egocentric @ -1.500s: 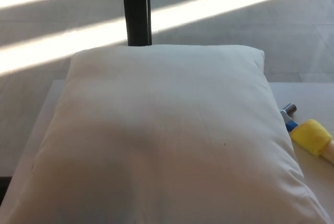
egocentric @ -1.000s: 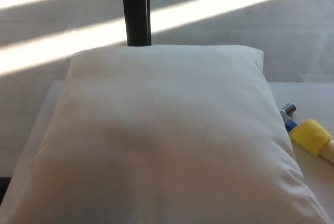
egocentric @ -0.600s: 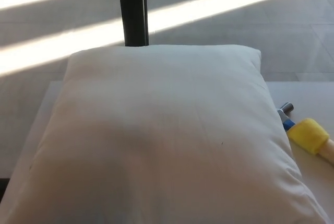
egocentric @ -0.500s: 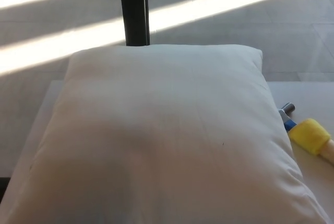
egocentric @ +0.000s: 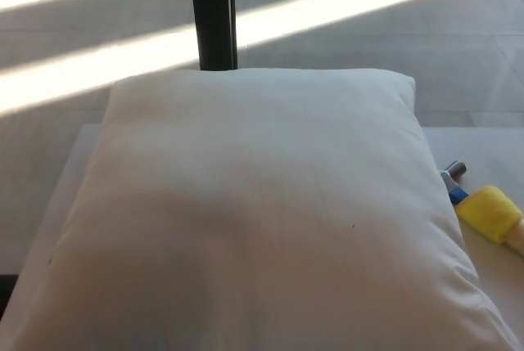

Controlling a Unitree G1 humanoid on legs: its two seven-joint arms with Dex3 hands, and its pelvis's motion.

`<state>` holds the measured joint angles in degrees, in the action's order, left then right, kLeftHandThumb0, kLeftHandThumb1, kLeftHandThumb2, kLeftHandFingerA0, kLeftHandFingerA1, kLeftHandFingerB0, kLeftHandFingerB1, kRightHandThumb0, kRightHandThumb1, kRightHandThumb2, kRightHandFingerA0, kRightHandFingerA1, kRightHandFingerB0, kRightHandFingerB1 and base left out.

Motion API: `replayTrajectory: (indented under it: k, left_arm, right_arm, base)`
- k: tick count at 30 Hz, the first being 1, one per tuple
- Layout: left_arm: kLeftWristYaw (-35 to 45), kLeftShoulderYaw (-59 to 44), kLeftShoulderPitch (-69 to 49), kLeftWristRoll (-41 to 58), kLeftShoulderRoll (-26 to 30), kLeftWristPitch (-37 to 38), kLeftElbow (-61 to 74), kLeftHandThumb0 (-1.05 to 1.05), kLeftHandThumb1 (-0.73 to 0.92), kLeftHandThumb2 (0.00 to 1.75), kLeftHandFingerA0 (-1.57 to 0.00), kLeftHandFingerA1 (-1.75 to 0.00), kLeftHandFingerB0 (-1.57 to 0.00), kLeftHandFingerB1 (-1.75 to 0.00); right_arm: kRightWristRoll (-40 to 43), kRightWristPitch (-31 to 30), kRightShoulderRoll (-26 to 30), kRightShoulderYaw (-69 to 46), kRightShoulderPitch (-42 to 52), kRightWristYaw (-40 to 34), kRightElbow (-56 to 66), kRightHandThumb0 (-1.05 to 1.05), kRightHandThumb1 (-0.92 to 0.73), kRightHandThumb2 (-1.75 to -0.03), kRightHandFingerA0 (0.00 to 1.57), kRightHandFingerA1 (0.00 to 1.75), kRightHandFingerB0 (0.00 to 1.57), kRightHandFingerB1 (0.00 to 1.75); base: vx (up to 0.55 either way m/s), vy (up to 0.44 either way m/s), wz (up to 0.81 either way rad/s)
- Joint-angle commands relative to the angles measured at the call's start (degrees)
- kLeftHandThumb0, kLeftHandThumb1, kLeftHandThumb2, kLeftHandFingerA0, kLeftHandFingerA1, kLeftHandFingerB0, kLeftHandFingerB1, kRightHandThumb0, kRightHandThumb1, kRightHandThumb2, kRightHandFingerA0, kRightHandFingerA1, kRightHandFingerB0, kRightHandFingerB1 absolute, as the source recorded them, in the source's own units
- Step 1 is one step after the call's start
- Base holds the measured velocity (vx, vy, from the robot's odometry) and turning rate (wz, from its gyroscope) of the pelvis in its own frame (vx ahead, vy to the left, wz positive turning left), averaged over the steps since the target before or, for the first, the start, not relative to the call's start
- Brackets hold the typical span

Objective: A hammer is kept on the right hand side and a pillow is kept on the left hand side on the desk infront of the robot and the robot uses its right hand to pick up the hammer and makes a downward swinging motion to hit the pillow

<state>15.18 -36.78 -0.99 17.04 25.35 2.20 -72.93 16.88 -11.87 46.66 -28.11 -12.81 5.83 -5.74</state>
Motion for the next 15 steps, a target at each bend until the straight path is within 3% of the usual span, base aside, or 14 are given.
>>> replayTrajectory:
  k: [1,6,7,8,9,13,14,15]
  left_arm:
    - [0.39,1.61,-0.91,-0.48,1.53,2.07,0.45,-0.55,0.7,0.61,-0.63,-0.57,-0.5,-0.48]
    - [-0.27,2.55,-1.45,-0.2,1.54,2.46,0.49,-0.55,0.69,0.61,-0.64,-0.56,-0.53,-0.49]
    - [-0.13,2.74,-1.52,-0.19,1.56,2.52,0.55,-0.56,0.69,0.61,-0.63,-0.57,-0.53,-0.49]
    - [0.03,2.89,-1.56,-0.18,1.57,2.55,0.51,-0.56,0.69,0.61,-0.63,-0.57,-0.53,-0.49]
    - [0.58,2.72,-1.72,0.22,1.56,2.36,0.69,-0.57,0.68,0.61,-0.63,-0.58,-0.54,-0.51]
    - [-0.17,5.11,-2.22,-1.44,1.5,4.07,1.45,-0.57,0.72,0.61,-0.65,-0.57,-0.53,-0.5]
    - [-0.24,5.42,-2.24,-1.58,1.56,4.02,1.52,-0.56,0.72,0.62,-0.67,-0.57,-0.56,-0.5]
    - [-0.61,5.53,-2.04,-1.39,1.65,3.6,1.54,-0.57,0.71,0.62,-0.69,-0.58,-0.55,-0.5]
  right_arm:
    - [-7.44,-0.77,3.06,9.03,-1.78,5.08,-2.27,-0.78,-0.53,-0.92,0.05,0.4,0.1,0.37]
    - [-9.77,-2.27,2.36,15.73,-4.28,6.69,-4.89,-0.79,-0.54,-0.94,0.01,0.34,0.11,0.37]
    - [-10.49,-1.93,2.58,16.8,-4.85,7.08,-5.43,-0.77,-0.7,-0.6,0.02,0.37,0.17,0.28]
    - [-10.8,-2.28,2.66,17.53,-5.43,7.29,-5.61,-0.77,-0.7,-0.6,0.02,0.37,0.17,0.28]
    - [-12.26,-2.73,3.07,19.42,-6.81,7.6,-6.39,-0.78,-0.54,-0.94,0.01,0.35,0.11,0.38]
    - [-15.46,-4.66,2.82,23.91,-11.04,7.97,-9.26,-0.76,-0.54,-0.92,0.03,0.35,0.11,0.4]
    - [-16.0,-4.35,2.64,24.62,-11.79,8.17,-10.28,-0.75,-0.68,-0.62,0.05,0.33,0.2,0.28]
    - [-17.02,-4.05,2.18,26.09,-13.53,8.42,-12.53,-0.78,-0.53,-0.9,0.06,0.35,0.14,0.4]
  base:
    - [0.0,0.0,0.0]
    - [0.0,0.0,0.0]
    - [0.0,0.0,0.0]
    - [0.0,0.0,0.0]
    - [0.0,0.0,0.0]
    - [0.0,0.0,0.0]
    - [0.0,0.0,0.0]
    - [0.0,0.0,0.0]
